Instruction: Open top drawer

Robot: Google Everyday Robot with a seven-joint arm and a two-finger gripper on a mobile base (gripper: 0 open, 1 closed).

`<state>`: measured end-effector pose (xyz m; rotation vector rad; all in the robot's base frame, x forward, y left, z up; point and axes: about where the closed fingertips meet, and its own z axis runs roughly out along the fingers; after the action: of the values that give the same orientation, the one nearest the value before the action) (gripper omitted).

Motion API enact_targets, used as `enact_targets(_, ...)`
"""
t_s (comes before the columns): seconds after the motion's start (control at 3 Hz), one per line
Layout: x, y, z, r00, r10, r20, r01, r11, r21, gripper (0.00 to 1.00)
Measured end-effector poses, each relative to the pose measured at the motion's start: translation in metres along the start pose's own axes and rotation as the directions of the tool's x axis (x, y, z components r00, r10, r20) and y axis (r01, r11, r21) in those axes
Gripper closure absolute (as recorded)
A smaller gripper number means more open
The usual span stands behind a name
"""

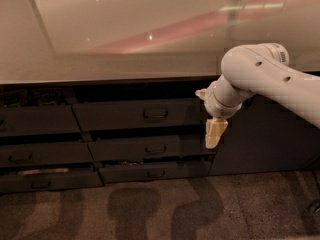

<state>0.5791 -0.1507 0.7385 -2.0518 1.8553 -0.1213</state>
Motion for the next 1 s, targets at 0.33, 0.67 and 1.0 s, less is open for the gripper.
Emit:
enact_targets(0.33, -0.012, -0.01, 0.016, 0.999, -0.022, -0.034, 0.021, 0.9991, -0.036, 0.0)
enact_targets(0.67, -0.036, -0.018, 0.036, 0.995, -0.069, -0.071, 0.064, 0.9952, -0.074, 0.0)
enact_targets(1.0, -0.061, -0.022, 0.05, 0.988, -0.119, -0.094, 0.11, 0.9892, -0.097, 0.0)
